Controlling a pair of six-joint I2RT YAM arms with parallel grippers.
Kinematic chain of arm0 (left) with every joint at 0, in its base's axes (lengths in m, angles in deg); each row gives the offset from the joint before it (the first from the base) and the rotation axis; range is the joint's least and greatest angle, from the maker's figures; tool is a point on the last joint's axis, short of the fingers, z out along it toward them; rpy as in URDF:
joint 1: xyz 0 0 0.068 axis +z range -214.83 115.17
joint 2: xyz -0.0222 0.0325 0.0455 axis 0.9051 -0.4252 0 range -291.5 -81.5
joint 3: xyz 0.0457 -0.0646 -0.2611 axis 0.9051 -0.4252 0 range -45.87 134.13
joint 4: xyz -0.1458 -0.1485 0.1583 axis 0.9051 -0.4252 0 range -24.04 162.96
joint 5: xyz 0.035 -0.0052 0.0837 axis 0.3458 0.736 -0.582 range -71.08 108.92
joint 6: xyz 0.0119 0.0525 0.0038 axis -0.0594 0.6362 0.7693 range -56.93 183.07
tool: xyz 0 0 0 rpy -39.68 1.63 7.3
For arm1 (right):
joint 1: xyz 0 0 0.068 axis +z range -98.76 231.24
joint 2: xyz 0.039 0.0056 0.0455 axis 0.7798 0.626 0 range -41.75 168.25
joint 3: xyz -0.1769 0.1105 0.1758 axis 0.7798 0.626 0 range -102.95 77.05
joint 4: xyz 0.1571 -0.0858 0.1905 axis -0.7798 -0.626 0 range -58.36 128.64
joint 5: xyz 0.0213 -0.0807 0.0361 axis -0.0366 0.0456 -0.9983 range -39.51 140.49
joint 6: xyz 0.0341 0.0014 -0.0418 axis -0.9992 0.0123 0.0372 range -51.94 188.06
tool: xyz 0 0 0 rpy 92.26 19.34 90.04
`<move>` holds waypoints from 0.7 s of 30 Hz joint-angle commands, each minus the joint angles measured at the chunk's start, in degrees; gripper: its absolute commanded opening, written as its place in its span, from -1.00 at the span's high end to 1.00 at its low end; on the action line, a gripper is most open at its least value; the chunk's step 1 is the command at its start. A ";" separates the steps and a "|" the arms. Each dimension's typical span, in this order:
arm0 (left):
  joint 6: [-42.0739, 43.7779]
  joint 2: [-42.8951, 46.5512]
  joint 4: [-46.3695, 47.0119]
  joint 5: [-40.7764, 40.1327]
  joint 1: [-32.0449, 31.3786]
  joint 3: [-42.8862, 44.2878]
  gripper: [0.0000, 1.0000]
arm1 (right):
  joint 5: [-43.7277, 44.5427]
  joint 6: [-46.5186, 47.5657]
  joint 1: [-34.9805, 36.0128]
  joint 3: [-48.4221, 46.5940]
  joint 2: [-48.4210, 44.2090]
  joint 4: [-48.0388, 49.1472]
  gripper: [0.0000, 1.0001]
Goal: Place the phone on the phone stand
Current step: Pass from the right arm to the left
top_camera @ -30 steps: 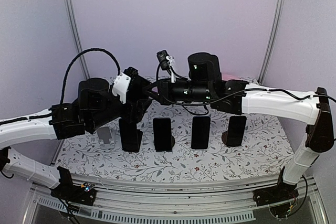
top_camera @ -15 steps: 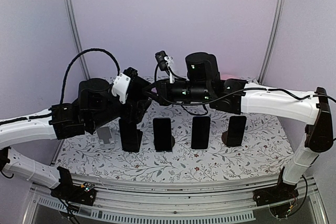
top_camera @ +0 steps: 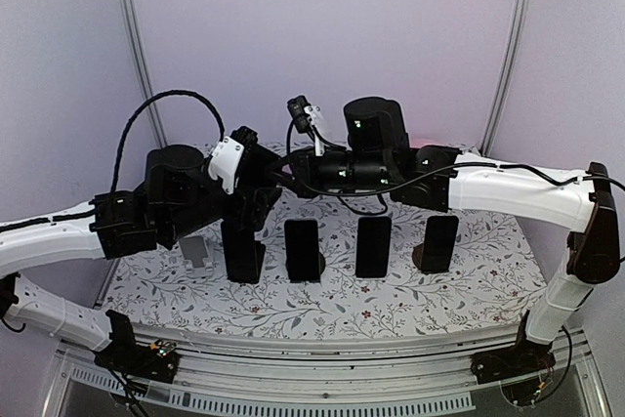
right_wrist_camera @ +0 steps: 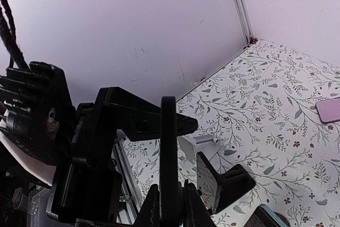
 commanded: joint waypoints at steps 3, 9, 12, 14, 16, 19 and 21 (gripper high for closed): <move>0.06 -1.14 -0.80 -0.91 0.11 2.33 -0.67 | -0.40 1.49 0.68 -2.62 -0.46 1.55 0.97; -0.18 -1.15 -0.61 -1.25 0.15 2.12 -0.37 | -0.58 1.51 0.79 -2.62 -0.72 1.42 0.96; -0.38 -1.23 -0.26 -1.34 0.11 1.79 -0.19 | -0.61 1.42 0.84 -2.54 -0.67 1.26 0.96; -0.46 -1.23 0.12 -1.07 0.16 1.51 -0.04 | -0.71 1.46 0.90 -2.58 -0.66 1.31 0.95; -0.57 -1.31 0.63 -0.80 0.14 1.24 0.01 | -0.68 1.33 0.88 -2.62 -0.66 1.19 0.93; -0.64 -1.31 1.67 -0.44 0.13 0.89 0.03 | -0.53 1.31 0.83 -2.62 -0.74 1.22 0.75; -0.65 -1.19 2.26 -0.33 0.17 0.70 0.04 | -0.32 1.31 0.85 -2.62 -0.79 1.26 0.69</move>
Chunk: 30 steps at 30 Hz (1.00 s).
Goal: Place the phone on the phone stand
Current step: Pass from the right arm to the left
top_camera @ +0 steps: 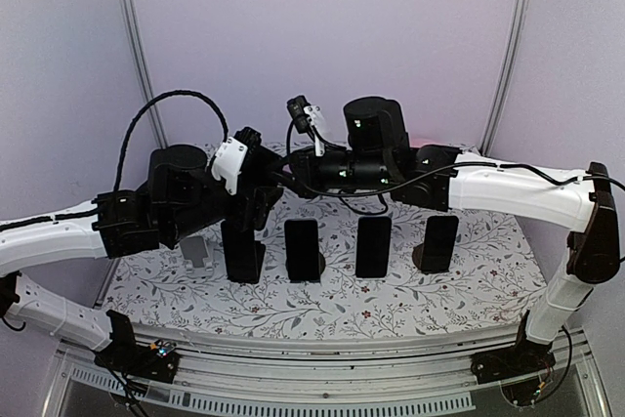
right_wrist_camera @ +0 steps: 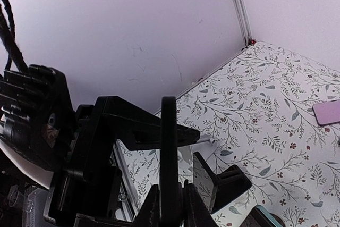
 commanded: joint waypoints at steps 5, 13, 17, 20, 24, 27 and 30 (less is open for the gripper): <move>-0.47 0.34 4.45 -0.82 0.23 -0.83 0.12 | 0.19 0.11 0.81 -2.51 -0.92 2.11 0.40; -1.47 1.01 5.78 -1.07 0.98 -1.91 0.20 | 1.00 -0.24 0.79 -2.43 -1.26 2.78 -0.20; -2.41 1.84 6.16 -1.42 1.78 -2.79 0.21 | 1.91 -0.30 0.84 -1.93 -1.85 2.88 -0.49; -3.30 2.41 6.47 -1.70 2.59 -3.38 0.22 | 2.50 -0.47 0.81 -1.34 -2.38 3.31 -0.67; -4.19 2.76 6.48 -2.01 3.83 -3.70 0.23 | 3.54 -0.72 0.76 -0.16 -3.29 4.12 -0.89; -4.88 3.03 6.57 -2.30 4.49 -3.99 0.23 | 4.34 -1.01 0.81 0.90 -4.09 4.90 -0.98; -5.35 3.40 6.57 -2.68 5.03 -4.23 0.23 | 5.13 -1.16 0.77 1.57 -4.66 5.05 -0.98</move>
